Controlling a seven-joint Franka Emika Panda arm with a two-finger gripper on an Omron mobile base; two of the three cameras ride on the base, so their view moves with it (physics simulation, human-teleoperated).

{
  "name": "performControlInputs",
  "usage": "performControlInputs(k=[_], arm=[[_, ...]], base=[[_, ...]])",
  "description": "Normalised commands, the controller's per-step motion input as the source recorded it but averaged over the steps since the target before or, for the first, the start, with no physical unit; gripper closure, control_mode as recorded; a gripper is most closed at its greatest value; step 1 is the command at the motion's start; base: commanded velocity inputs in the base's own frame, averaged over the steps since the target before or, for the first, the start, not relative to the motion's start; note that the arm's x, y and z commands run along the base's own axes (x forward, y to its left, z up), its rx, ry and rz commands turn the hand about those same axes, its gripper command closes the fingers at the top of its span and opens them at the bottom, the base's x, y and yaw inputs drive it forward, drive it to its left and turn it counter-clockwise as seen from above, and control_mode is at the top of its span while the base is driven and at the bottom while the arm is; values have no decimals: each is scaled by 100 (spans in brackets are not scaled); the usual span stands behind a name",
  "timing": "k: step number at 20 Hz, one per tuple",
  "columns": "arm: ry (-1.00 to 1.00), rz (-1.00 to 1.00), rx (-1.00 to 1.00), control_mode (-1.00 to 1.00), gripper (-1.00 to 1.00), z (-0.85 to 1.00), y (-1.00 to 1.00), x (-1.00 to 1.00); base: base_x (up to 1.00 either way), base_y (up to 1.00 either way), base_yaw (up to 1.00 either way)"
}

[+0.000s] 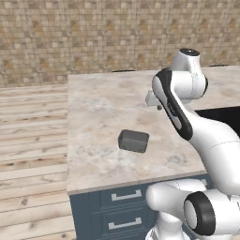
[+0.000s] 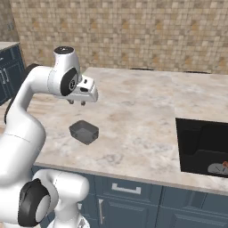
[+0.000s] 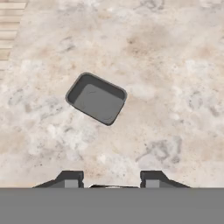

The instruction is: Pick the tupperware and jar and place them in the sink. Then turn on the water.

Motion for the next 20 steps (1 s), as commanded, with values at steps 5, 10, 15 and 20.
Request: performControlInputs(k=[5,10,15,20], arm=[[0,0,-1,-100,-100,-29,0,-3],[5,-1,-1,-100,-100,-38,0,0],[12,-10,0,-100,-100,-34,0,0],[14,-13,0,-100,-100,-39,0,2]], base=[[0,0,0],[0,0,0],[0,0,0],[0,0,0]])
